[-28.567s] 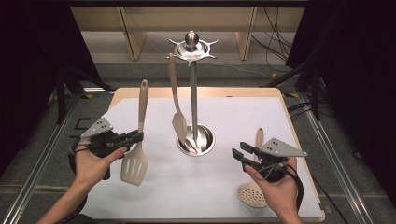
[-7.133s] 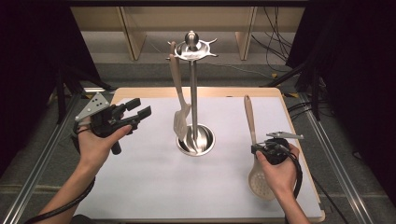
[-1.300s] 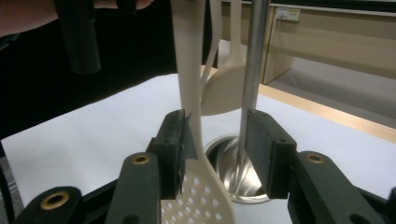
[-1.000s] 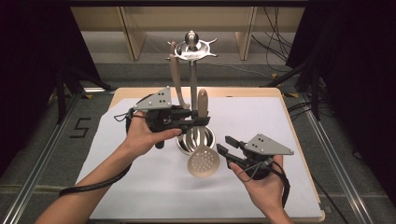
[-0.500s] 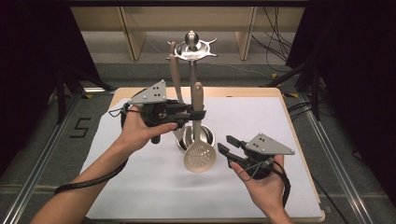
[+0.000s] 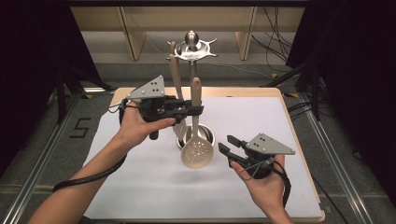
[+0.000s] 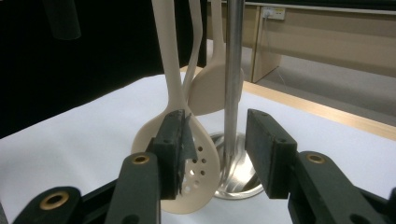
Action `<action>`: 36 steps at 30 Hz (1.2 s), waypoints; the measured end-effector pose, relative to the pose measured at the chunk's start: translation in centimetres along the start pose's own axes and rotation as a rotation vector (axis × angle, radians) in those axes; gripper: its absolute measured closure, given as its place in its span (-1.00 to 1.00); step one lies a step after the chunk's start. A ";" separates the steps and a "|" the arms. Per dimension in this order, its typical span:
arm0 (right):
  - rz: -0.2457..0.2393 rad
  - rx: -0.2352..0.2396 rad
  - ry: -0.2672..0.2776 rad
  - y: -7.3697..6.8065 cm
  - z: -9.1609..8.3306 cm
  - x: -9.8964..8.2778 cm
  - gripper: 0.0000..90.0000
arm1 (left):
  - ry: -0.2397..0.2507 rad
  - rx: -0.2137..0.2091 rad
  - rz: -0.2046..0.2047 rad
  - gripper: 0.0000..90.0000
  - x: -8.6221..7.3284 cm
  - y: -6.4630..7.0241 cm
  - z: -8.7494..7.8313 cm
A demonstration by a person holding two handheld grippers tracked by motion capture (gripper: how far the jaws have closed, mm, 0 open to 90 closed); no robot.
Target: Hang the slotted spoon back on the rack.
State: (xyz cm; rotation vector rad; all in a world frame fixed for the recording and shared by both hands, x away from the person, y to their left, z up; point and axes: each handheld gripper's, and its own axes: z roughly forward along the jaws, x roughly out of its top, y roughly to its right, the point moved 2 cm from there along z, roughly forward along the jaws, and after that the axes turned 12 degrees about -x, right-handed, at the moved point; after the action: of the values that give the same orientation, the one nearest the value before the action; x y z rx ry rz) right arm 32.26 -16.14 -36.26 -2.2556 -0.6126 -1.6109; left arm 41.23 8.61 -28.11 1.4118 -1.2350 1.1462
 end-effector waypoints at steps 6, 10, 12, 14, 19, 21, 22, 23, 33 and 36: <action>0.001 0.002 -0.001 0.0 0.0 0.0 0.31 | 0.004 0.006 0.002 0.66 0.4 -0.2 -0.1; -0.001 0.003 0.001 0.0 0.0 0.0 0.31 | 0.004 0.006 0.007 0.66 0.7 -0.3 -0.2; 0.003 0.004 -0.001 0.0 0.0 0.0 0.31 | 0.006 0.008 0.005 0.66 0.8 -0.4 -0.2; -0.004 -0.001 -0.005 0.0 0.0 0.0 0.31 | 0.004 0.008 0.005 0.66 0.9 -0.5 -0.2; -0.008 -0.001 0.001 0.0 0.0 0.0 0.31 | 0.005 0.009 0.004 0.66 1.1 -0.8 -0.3; -0.009 -0.003 0.002 0.1 0.0 0.0 0.31 | 0.005 0.009 0.003 0.66 1.2 -0.8 -0.3; -0.004 -0.001 -0.002 0.0 0.0 0.0 0.31 | 0.007 0.009 0.003 0.66 1.2 -0.8 -0.3; -0.008 -0.001 0.002 0.0 0.0 0.0 0.31 | 0.007 0.009 0.004 0.66 1.3 -0.8 -0.3; 0.016 -0.017 0.002 -0.2 0.1 -0.1 0.30 | 0.003 -0.001 0.003 0.66 1.6 -1.2 -0.5; -0.008 0.001 0.007 0.0 0.2 -0.1 0.30 | -0.001 -0.003 0.001 0.66 1.7 -1.4 -0.5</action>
State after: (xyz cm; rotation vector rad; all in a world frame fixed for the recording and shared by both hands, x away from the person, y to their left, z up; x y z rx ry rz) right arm 32.43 -16.05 -36.45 -2.2485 -0.6219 -1.6214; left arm 42.71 8.98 -26.41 1.4101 -1.2374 1.1444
